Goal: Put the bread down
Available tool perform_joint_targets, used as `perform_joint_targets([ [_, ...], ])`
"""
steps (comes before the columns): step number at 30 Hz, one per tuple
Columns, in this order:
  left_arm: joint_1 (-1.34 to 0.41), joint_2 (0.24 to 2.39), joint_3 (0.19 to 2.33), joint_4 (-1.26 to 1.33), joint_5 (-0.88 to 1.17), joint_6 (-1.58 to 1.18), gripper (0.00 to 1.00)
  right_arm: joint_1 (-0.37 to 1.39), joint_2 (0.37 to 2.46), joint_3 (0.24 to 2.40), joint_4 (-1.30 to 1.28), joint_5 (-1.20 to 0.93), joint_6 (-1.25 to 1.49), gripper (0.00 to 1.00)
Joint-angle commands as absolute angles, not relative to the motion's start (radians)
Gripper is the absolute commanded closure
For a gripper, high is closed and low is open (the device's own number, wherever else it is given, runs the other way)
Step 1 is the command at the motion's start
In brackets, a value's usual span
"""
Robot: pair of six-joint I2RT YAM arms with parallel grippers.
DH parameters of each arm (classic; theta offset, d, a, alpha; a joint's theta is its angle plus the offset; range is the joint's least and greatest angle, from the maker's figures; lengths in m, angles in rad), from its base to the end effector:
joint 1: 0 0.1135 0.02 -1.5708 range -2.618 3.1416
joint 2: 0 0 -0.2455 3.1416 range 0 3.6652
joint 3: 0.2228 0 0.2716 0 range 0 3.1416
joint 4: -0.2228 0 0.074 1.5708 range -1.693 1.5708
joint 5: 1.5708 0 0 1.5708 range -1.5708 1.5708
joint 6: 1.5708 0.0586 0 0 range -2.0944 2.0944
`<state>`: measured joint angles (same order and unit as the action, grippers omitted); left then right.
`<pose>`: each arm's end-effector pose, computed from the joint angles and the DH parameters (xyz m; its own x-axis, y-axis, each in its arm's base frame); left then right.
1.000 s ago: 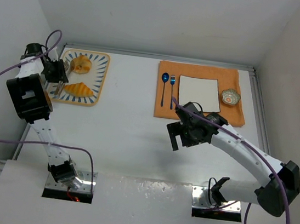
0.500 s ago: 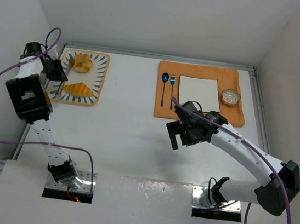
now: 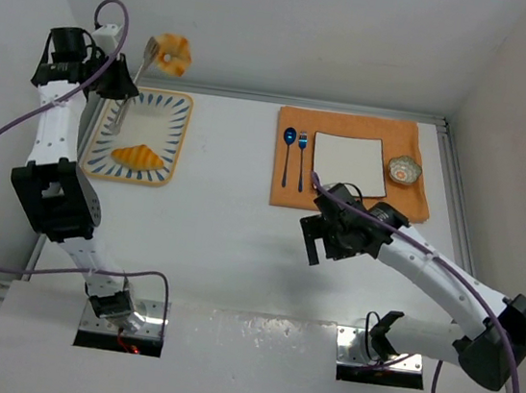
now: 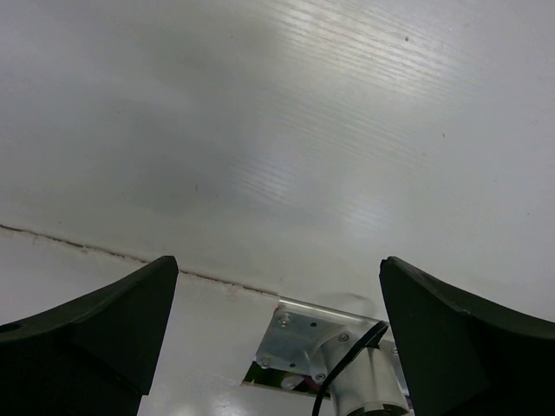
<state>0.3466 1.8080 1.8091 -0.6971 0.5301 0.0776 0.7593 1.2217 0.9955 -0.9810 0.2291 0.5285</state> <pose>0.4221 0.1210 0.3326 -0.5956 -0.1440 -0.7902 0.1184 0.9573 -0.2637 0.1936 0.1654 0.2208 -0.8939 -0.1714 -0.4141 -0.1865 0.9824 -0.0040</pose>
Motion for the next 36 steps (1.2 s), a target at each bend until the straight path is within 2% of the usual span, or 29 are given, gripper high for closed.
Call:
perform_joint_targets([
  [1,0.298,1.746,1.838,-0.676,0.545,0.084,1.00,0.747,1.175,0.968,-0.983,0.267,0.566,0.00],
  [6,0.106,1.769,1.844,-0.676,0.554,0.084,1.00,0.692,1.079,0.864,-1.074,0.331,0.666,0.00],
  [8,-0.024,1.807,1.870,-0.676,0.563,0.063,1.00,0.661,1.026,0.786,-1.092,0.351,0.699,0.00],
  [12,-0.245,1.940,2.024,-0.676,0.574,0.025,1.00,0.606,0.872,0.691,-1.108,0.347,0.732,0.00],
  [16,-0.365,2.103,2.170,-0.646,0.603,-0.046,1.00,0.600,0.830,0.649,-1.109,0.328,0.715,0.00],
  [22,-0.465,2.319,2.261,-0.545,0.531,-0.138,1.00,0.598,0.891,0.667,-1.140,0.325,0.677,0.00],
  [31,-0.497,2.441,2.250,-0.491,0.430,-0.158,1.00,0.595,0.948,0.693,-1.131,0.319,0.623,0.00],
  [36,-0.486,2.401,2.197,-0.491,0.403,-0.149,0.82,0.597,0.943,0.696,-1.137,0.318,0.627,0.00],
])
